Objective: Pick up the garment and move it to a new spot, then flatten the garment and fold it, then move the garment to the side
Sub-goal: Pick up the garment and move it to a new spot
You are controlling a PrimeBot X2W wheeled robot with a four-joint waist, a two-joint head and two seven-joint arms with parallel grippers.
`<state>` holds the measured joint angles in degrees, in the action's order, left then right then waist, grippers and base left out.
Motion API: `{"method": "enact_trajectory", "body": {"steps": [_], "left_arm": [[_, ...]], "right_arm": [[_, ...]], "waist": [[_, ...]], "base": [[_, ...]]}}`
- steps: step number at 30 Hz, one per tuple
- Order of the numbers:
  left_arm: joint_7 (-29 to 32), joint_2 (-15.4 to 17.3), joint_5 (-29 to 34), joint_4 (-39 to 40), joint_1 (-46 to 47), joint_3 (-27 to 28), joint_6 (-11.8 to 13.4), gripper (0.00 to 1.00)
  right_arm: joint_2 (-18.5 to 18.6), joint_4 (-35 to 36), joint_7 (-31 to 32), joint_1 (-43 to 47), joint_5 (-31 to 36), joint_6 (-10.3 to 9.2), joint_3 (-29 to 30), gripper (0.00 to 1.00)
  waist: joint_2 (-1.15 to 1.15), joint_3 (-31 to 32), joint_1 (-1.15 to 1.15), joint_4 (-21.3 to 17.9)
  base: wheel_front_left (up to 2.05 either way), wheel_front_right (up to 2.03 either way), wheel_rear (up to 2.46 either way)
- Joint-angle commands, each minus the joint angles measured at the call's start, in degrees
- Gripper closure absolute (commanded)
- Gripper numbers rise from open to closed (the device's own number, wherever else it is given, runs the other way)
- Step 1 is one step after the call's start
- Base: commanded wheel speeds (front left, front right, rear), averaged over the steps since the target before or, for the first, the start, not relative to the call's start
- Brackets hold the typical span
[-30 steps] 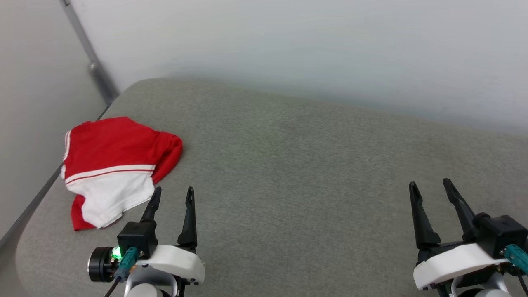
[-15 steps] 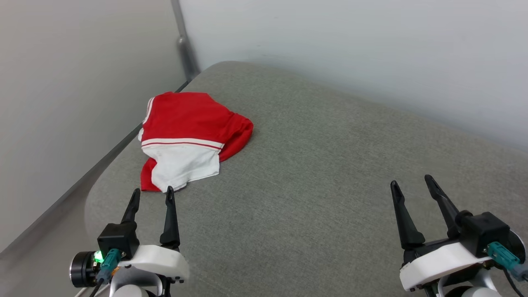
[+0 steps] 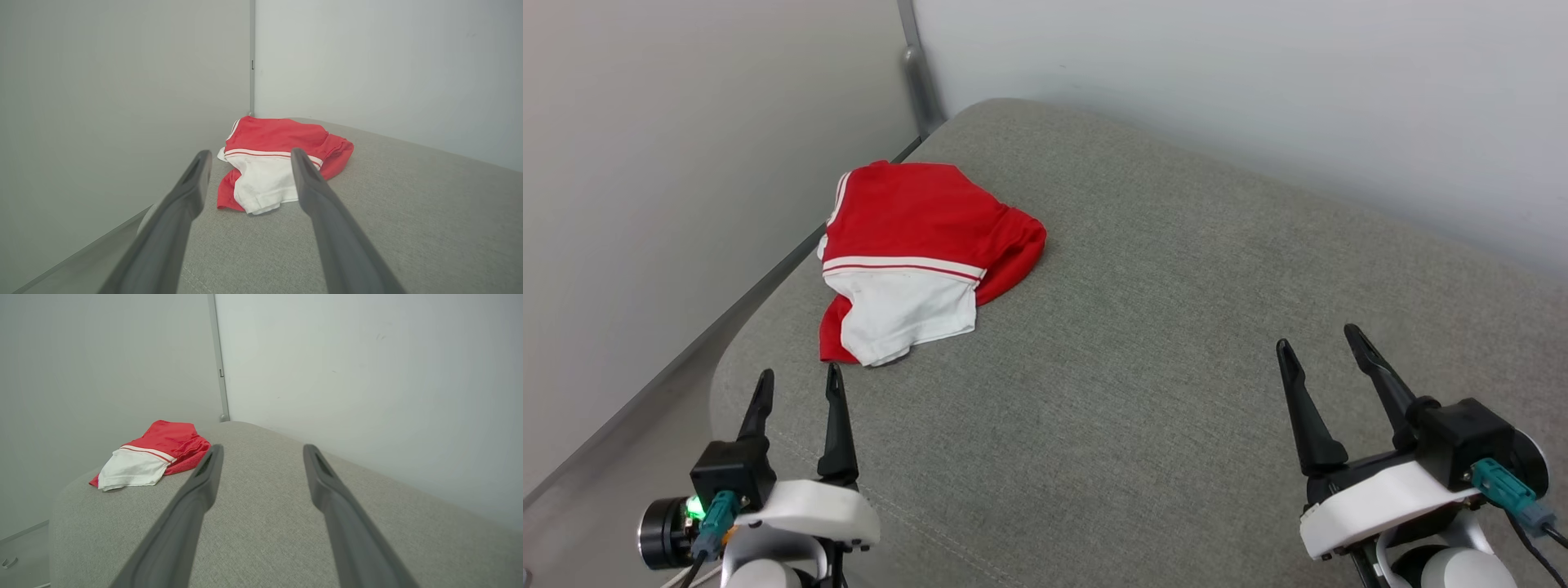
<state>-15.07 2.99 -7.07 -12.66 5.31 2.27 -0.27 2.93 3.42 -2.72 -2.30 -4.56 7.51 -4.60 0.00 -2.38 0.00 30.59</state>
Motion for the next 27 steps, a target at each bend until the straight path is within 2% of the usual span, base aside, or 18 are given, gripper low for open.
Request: {"method": "enact_trajectory", "body": {"steps": [1, 6, 11, 16, 20, 27], "left_arm": [[-0.16, -0.01, 0.41, -0.17, 1.34, 0.01, -0.08, 0.00], [-0.16, 0.63, 0.78, -0.79, 6.54, 0.36, -0.85, 0.00], [-0.15, 1.40, -0.14, -0.60, 15.05, 2.07, -1.35, 0.00], [1.56, 4.18, -3.47, -3.02, 25.00, 5.24, -2.22, 0.00], [8.71, 8.05, -6.85, -5.01, 32.07, 7.63, -3.27, 0.00], [28.37, 16.95, -12.44, -9.96, 38.96, 10.52, -5.25, 0.00]], "right_arm": [[-0.08, 0.27, 0.15, -0.62, 0.08, -0.04, 0.06, 0.00], [-0.08, 1.85, 1.08, -0.66, 0.68, -0.04, 1.01, 0.00], [-0.05, 4.90, 3.08, -3.70, 3.08, -0.04, 0.55, 0.00], [0.81, 7.94, 4.57, -7.98, 4.91, -0.04, -0.20, 0.00], [1.31, 9.83, 4.33, -10.58, 5.22, -0.04, -0.20, 0.00], [1.16, 11.63, 3.05, -13.72, 5.32, -0.04, -0.48, 0.00]], "waist": [[0.00, -0.37, 0.00, 0.03], [0.00, -2.68, 0.00, -0.47], [0.00, -8.85, 0.00, -4.38], [0.00, -16.22, 0.00, -9.46], [0.00, -21.17, 0.00, -13.24], [0.00, -28.10, 0.00, -19.00]], "base": [[0.00, 0.00, 0.00], [0.00, 0.00, 0.00], [0.00, 0.00, 0.00], [0.00, 0.00, 0.00], [0.00, 0.00, 0.00], [0.00, 0.00, 0.00]]}}
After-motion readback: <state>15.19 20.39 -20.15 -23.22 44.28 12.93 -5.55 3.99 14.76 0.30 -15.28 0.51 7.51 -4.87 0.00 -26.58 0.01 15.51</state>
